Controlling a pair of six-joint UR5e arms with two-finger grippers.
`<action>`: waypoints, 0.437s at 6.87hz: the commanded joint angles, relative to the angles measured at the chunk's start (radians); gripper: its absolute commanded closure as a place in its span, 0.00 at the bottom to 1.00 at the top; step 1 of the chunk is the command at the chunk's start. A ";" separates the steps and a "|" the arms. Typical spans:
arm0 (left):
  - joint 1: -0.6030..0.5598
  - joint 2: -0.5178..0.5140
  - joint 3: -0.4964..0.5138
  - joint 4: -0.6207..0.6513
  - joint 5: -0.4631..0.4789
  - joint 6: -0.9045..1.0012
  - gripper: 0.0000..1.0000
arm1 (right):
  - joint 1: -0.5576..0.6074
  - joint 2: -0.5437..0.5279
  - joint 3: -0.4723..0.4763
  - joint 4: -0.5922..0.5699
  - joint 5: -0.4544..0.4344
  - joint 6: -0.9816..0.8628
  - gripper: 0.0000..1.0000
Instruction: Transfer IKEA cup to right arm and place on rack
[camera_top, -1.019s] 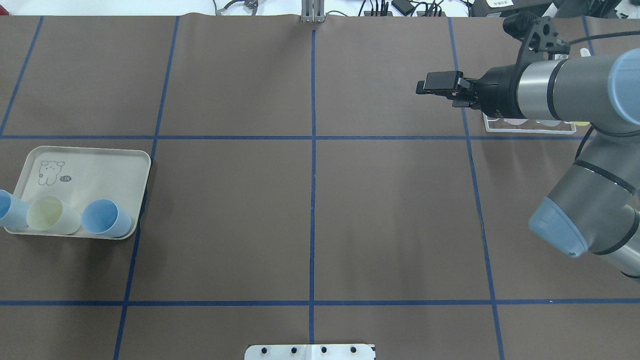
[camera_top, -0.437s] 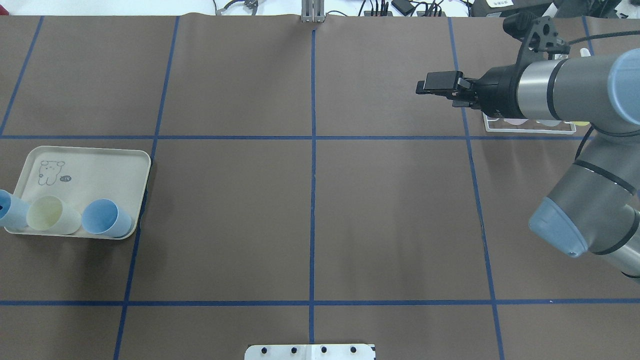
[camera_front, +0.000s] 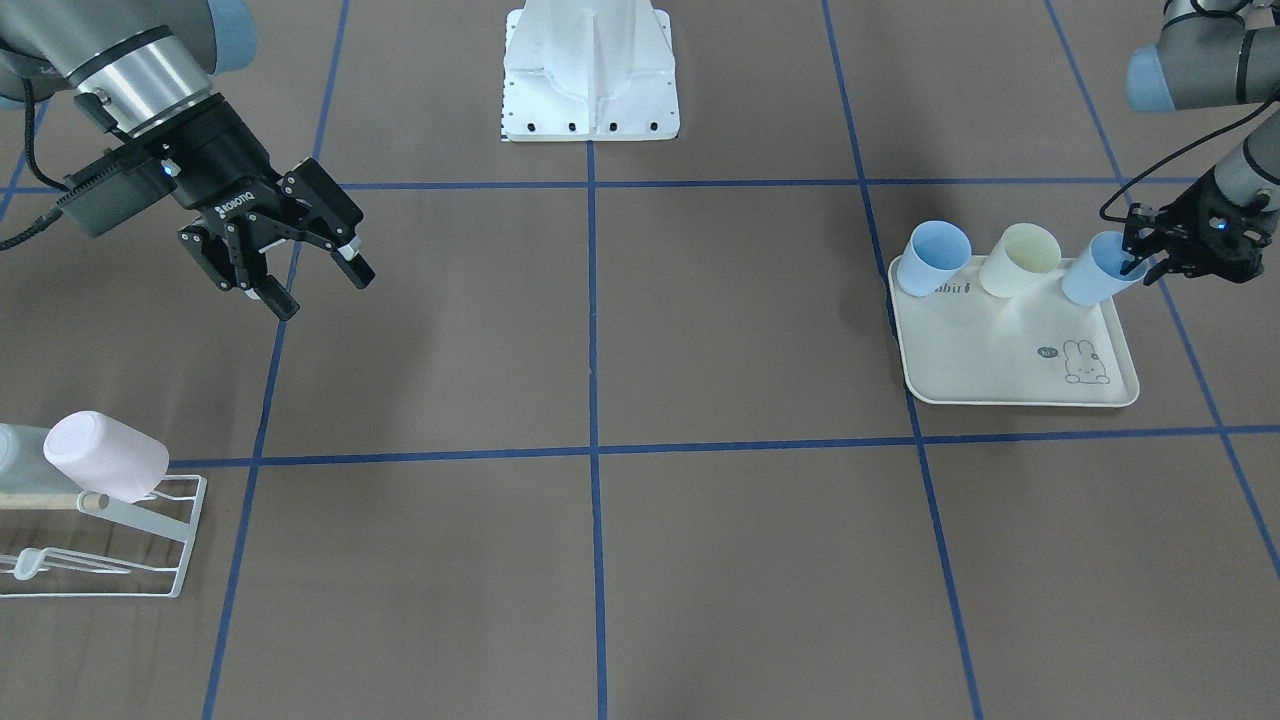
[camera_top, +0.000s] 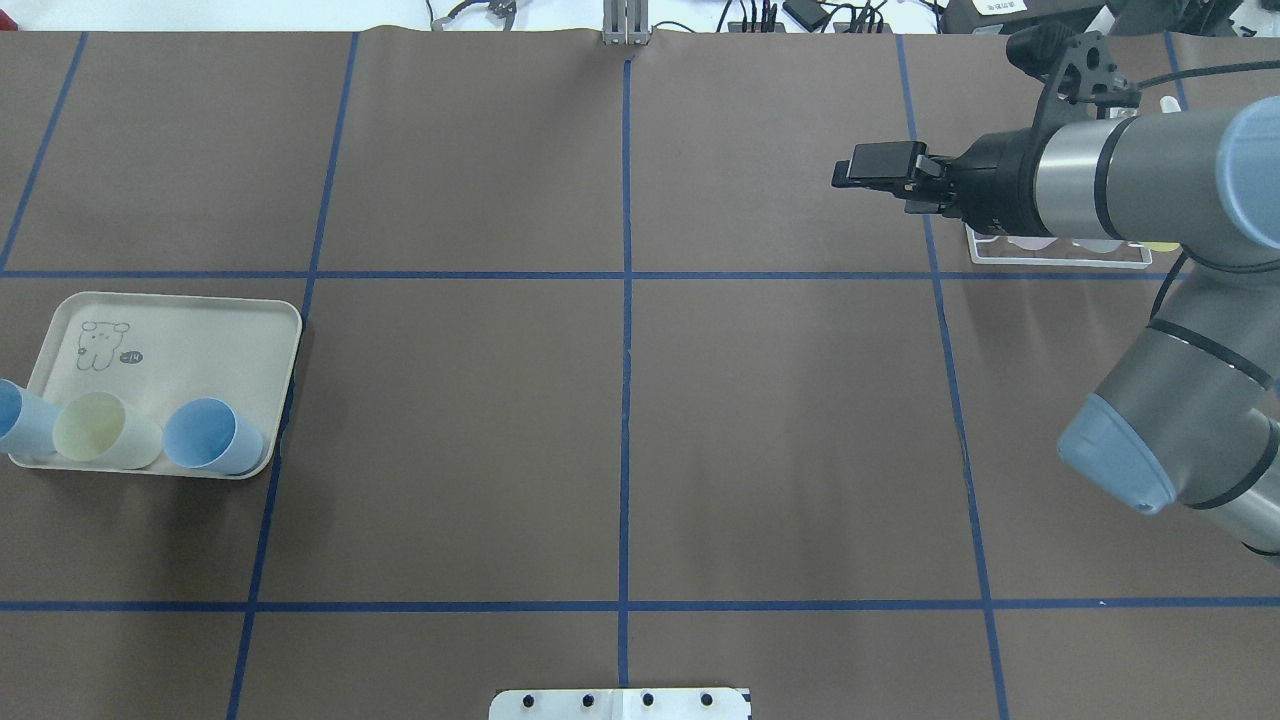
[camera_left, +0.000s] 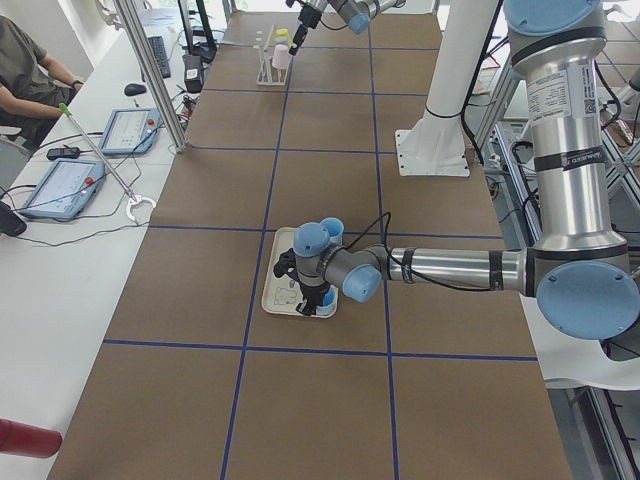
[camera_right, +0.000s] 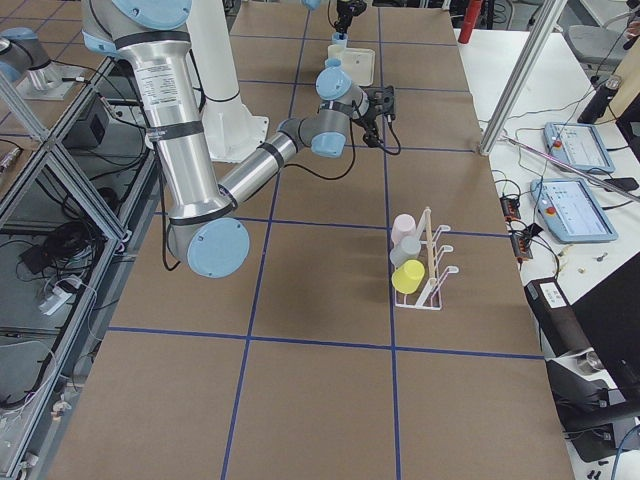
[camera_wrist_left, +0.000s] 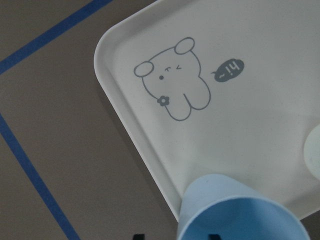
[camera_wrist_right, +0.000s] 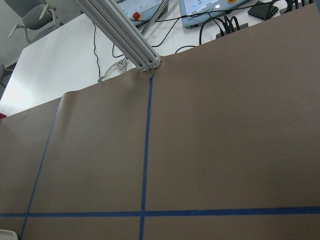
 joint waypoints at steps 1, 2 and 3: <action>-0.004 0.005 -0.026 0.034 -0.049 -0.001 1.00 | -0.001 0.001 0.000 0.000 0.000 0.000 0.00; -0.017 0.011 -0.081 0.052 -0.034 -0.005 1.00 | -0.001 0.001 0.000 0.000 0.000 0.002 0.00; -0.134 0.003 -0.109 0.052 -0.025 -0.007 1.00 | 0.000 0.001 0.000 0.000 0.000 0.002 0.00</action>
